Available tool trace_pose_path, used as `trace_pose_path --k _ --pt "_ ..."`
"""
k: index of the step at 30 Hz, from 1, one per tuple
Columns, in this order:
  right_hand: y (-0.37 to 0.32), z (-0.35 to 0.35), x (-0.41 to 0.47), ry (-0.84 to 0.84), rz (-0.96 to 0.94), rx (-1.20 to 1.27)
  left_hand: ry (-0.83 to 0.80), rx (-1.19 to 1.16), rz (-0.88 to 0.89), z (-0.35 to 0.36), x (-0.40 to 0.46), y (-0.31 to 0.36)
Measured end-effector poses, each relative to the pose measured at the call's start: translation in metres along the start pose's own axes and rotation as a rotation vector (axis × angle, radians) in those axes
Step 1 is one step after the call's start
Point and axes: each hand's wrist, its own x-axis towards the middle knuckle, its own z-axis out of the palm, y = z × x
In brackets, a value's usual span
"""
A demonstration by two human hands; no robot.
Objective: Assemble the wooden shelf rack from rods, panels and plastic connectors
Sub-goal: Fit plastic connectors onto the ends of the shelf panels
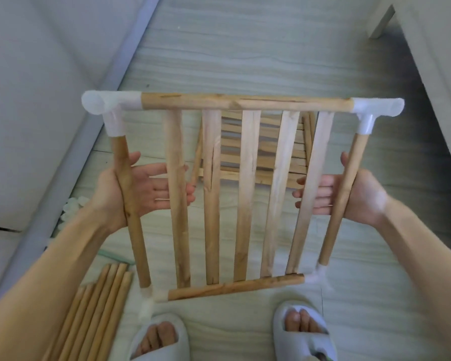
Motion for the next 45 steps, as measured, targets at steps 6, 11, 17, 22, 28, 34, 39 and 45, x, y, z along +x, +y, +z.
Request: trace_pose_path --k 6,11,17,22,28,34,39,45 --pt "0.023 0.016 -0.007 -0.16 0.049 0.154 0.241 -0.005 -0.1 -0.009 -0.009 -0.011" --pt "0.039 0.018 0.004 -0.049 0.038 0.115 0.312 -0.044 -0.152 -0.012 -0.01 -0.02" --pt "0.057 0.011 0.021 0.041 0.127 0.198 0.409 -0.087 -0.28 -0.03 0.01 -0.028" --pt "0.071 -0.007 0.03 0.167 0.188 0.226 0.69 -0.075 -0.327 -0.038 0.027 -0.065" --pt "0.087 -0.005 0.017 0.321 0.14 0.046 0.718 0.237 -0.319 -0.029 0.013 -0.099" --pt "0.1 0.013 -0.021 0.443 0.006 -0.07 0.756 0.437 -0.215 0.002 -0.022 -0.104" --pt "0.116 0.015 -0.042 0.573 -0.027 -0.127 0.815 0.509 -0.162 0.021 -0.045 -0.116" --pt "0.133 0.01 -0.033 0.672 0.062 -0.299 0.835 0.519 -0.261 0.017 -0.037 -0.13"
